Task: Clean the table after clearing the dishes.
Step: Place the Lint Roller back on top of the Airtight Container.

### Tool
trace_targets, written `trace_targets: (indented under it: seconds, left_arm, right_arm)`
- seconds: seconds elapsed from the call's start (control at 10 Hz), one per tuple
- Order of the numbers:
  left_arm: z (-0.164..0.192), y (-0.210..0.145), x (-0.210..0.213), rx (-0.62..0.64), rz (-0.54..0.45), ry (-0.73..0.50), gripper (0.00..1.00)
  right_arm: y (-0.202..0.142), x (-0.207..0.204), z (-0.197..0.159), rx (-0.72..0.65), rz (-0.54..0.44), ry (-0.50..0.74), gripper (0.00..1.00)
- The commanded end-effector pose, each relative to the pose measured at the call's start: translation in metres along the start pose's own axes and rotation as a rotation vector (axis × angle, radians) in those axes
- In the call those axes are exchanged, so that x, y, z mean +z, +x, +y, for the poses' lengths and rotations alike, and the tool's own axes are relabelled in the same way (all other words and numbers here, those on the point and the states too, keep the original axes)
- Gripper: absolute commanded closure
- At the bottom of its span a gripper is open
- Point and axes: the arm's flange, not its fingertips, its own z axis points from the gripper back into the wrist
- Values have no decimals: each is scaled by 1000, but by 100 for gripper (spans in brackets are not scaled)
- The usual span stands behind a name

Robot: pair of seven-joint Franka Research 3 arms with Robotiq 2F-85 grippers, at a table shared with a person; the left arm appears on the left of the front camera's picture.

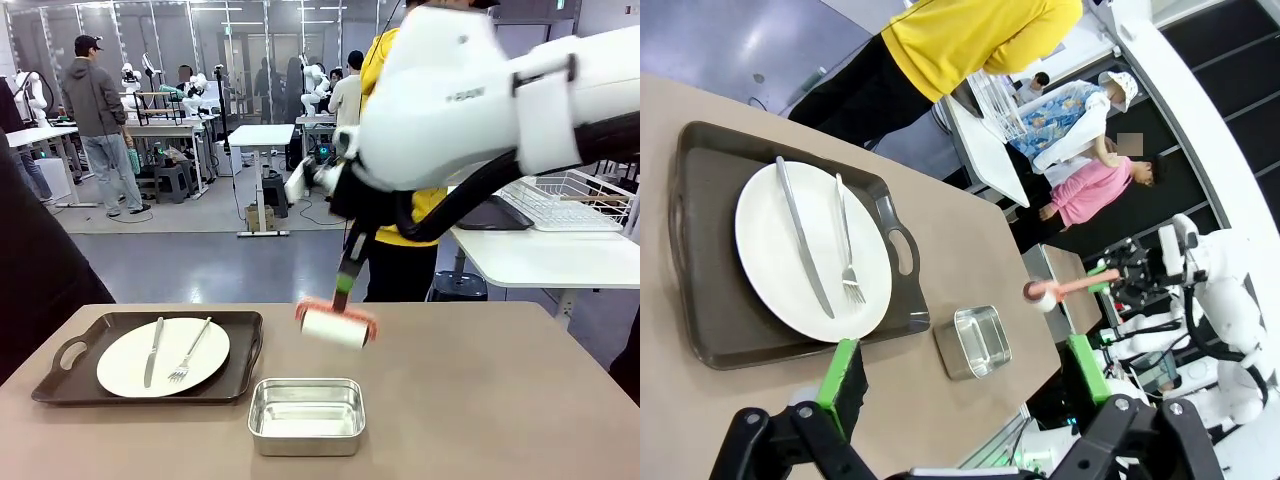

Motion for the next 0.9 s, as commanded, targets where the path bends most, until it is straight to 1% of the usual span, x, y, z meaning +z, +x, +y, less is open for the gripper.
trace_targets:
  seconds: [0.0, 0.1, 0.2, 0.3, 0.4, 0.5, 0.8]
  left_arm:
    - [0, 3, 3, -11, -8, -18, 0]
    - [0, 3, 3, -11, -8, -18, 0]
    - [0, 3, 3, -11, -8, -18, 0]
    - [0, 3, 3, -11, -8, -18, 0]
    - [0, 3, 3, -11, -8, -18, 0]
    - [0, 3, 3, -11, -8, -18, 0]
    - [0, 3, 3, -11, -8, -18, 0]
  right_arm:
    - [18, -21, 3, 144, 121, 80, 77]
    - [33, -41, 11, 183, 165, 101, 77]
    - [45, -52, 11, 184, 161, 82, 77]
    - [50, -58, 9, 143, 142, 50, 77]
    - [46, -55, 8, 108, 117, -14, 77]
    - [39, -65, 20, 172, 150, 106, 77]
    - [39, -65, 20, 172, 150, 106, 77]
